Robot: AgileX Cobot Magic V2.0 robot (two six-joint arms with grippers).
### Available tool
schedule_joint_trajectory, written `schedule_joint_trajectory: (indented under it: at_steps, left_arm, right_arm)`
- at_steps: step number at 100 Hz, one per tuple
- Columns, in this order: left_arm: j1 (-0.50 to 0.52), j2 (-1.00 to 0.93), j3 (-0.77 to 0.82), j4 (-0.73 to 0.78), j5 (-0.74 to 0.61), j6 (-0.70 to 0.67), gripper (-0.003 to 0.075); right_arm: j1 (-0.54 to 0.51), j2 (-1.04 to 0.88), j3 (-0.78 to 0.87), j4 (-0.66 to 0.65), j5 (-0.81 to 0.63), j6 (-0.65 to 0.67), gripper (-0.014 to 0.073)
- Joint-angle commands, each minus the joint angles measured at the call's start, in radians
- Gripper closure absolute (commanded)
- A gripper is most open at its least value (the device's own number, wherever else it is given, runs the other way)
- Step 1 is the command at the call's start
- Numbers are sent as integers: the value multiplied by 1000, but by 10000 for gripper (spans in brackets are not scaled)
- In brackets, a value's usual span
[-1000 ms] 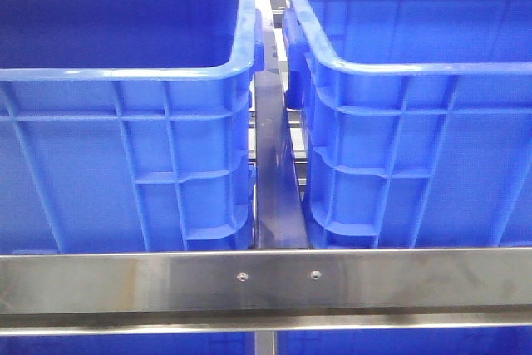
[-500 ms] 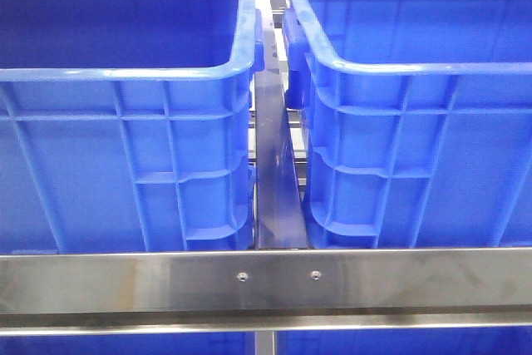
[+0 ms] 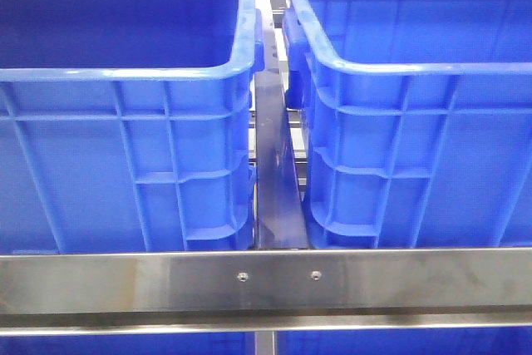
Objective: Pick red and yellow buttons and place in box
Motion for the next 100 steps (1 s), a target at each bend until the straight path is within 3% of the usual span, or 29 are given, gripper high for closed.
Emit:
schedule_joint_trajectory:
  at_steps: [1,25,46,63,100]
  left_arm:
    - [-5,7,-26,26,-67,-8,739]
    - [-5,7,-26,26,-67,-8,739]
    - [-5,7,-26,26,-67,-8,739]
    - [-5,7,-26,26,-68,-8,739]
    - [-5,7,-26,26,-68,-8,739]
  right_arm:
    - [-6,-13,-26,-216,-63,243,662]
    - [23,-94,-26,-801,-127,774,662]
    - [174,-145,21,-1200,-254,1107,662]
    - [206,-188,134,-1240,-375,1151,662]
    - [202,-362,328,-1241,-417,1151,662]
